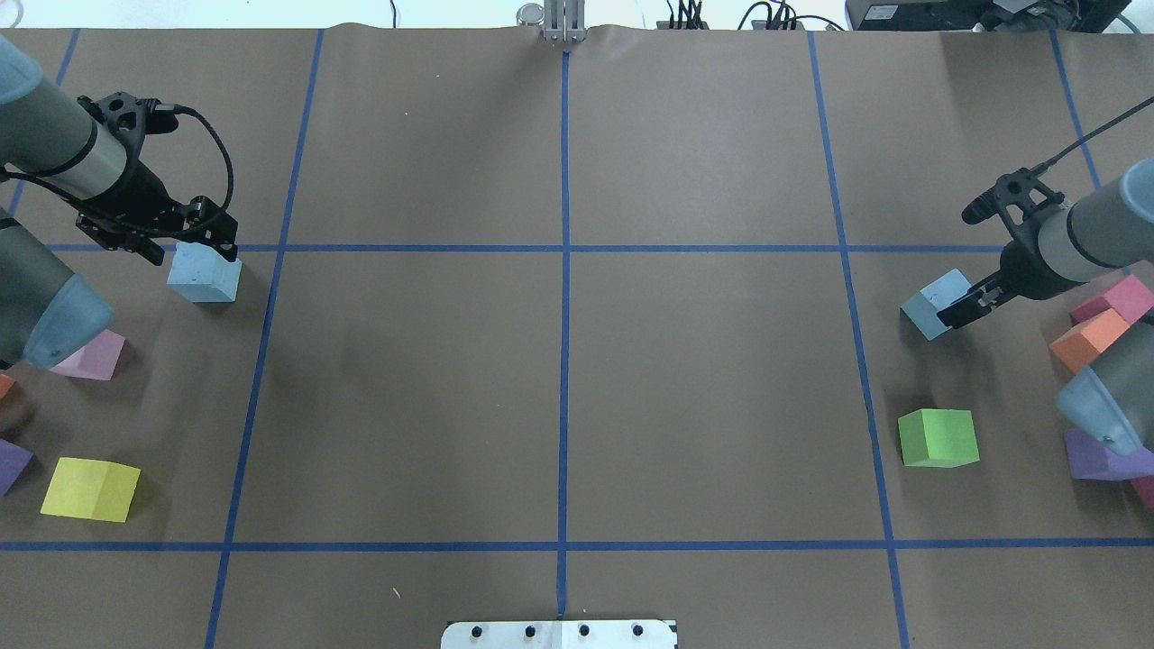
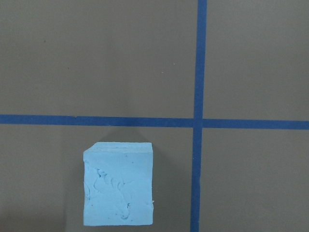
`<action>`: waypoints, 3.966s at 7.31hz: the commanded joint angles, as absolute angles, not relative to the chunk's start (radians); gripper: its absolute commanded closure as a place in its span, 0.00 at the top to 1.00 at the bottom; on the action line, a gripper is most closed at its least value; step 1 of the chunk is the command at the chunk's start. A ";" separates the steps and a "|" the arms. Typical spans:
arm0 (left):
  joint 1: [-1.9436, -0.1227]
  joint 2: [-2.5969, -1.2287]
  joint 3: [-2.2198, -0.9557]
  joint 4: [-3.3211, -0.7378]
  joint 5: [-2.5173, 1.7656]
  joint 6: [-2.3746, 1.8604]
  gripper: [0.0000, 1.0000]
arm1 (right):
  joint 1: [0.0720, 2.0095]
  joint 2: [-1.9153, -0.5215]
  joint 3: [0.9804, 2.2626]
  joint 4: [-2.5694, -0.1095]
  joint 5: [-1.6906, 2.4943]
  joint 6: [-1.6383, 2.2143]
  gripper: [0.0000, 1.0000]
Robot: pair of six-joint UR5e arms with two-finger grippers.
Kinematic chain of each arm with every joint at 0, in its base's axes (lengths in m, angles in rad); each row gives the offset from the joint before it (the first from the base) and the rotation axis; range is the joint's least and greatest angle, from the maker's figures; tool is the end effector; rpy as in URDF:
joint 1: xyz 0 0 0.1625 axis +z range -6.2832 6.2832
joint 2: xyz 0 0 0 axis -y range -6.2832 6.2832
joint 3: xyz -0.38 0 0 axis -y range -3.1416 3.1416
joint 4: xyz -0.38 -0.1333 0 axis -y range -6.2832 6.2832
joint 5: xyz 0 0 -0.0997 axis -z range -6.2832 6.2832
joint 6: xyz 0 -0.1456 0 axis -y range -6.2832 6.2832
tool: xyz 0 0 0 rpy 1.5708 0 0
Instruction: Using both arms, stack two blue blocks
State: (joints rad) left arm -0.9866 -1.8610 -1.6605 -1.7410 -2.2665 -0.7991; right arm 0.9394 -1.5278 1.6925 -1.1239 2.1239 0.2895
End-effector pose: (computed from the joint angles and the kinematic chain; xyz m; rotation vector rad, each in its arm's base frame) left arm 0.3004 -0.5268 0.4288 -0.0260 0.8571 -0.0103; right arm -0.2752 -0.4726 0.5240 0.2985 -0.7517 -0.4923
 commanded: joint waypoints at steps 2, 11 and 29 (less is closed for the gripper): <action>-0.988 -1.861 -1.663 -1.741 -2.267 -0.801 1.00 | 0.923 -1.509 1.703 -1.131 2.134 0.334 0.90; -0.988 -1.856 -1.661 -1.741 -2.266 -0.798 0.99 | 0.876 -1.468 1.661 -1.158 2.103 0.331 0.42; -0.982 -1.914 -1.408 -1.937 -2.232 -0.799 0.98 | 0.589 -0.900 1.760 -1.605 1.856 1.037 0.45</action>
